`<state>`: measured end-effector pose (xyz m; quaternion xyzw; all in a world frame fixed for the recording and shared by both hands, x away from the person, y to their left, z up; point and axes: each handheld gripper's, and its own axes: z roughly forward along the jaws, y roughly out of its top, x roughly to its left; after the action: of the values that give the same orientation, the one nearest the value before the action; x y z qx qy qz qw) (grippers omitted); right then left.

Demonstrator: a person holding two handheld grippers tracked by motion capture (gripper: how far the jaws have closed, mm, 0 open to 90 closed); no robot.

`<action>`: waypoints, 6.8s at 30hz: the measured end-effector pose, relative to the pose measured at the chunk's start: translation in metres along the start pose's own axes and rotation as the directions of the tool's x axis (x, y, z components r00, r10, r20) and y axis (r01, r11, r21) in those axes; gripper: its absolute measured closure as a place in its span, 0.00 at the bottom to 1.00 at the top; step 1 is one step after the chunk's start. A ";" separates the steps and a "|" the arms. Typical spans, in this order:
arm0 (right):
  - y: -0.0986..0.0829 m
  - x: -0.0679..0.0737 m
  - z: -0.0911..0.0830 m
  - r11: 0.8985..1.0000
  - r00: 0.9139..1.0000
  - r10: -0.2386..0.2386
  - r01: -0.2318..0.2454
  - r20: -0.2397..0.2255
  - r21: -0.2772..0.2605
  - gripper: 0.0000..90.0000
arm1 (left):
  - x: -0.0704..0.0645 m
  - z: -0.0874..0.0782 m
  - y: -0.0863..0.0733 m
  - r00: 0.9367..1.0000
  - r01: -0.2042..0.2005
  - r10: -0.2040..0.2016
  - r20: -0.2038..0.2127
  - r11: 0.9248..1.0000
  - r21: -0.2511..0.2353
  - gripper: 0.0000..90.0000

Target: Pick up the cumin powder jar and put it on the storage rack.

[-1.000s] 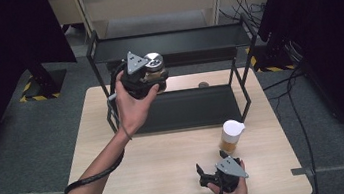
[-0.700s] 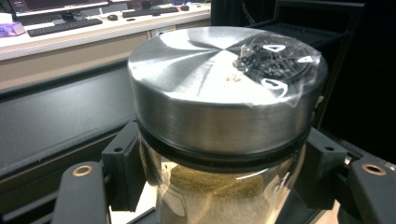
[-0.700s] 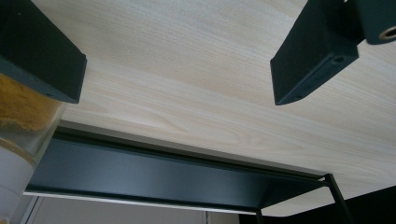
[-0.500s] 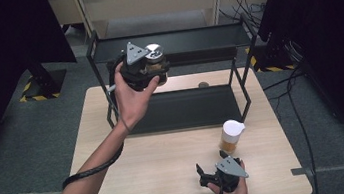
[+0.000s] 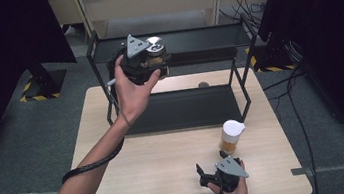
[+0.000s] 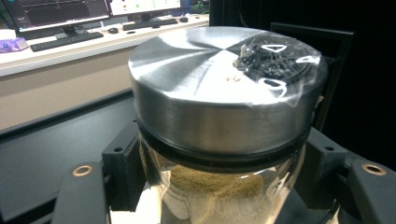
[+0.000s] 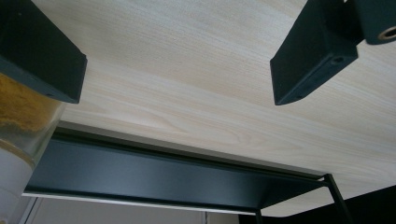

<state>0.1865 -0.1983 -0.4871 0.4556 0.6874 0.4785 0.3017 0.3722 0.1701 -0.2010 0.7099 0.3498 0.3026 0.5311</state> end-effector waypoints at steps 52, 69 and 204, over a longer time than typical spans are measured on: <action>0.000 0.000 0.000 1.000 1.000 0.000 0.000 -0.002 0.002 0.04 | 0.026 0.064 0.040 0.994 0.011 -0.012 -0.107 1.000 -0.010 0.34; 0.001 -0.001 0.001 1.000 1.000 0.002 -0.002 -0.006 0.004 0.04 | 0.031 0.089 0.037 0.988 0.048 -0.045 -0.145 0.999 0.021 0.34; 0.001 0.004 0.000 0.999 0.999 -0.037 0.037 0.008 0.004 0.05 | -0.033 -0.027 -0.211 0.999 0.001 -0.001 -0.053 1.000 -0.011 0.01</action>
<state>0.1852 -0.1943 -0.4866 0.4453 0.6954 0.4697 0.3121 0.2949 0.1977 -0.4003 0.6985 0.3626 0.3231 0.5256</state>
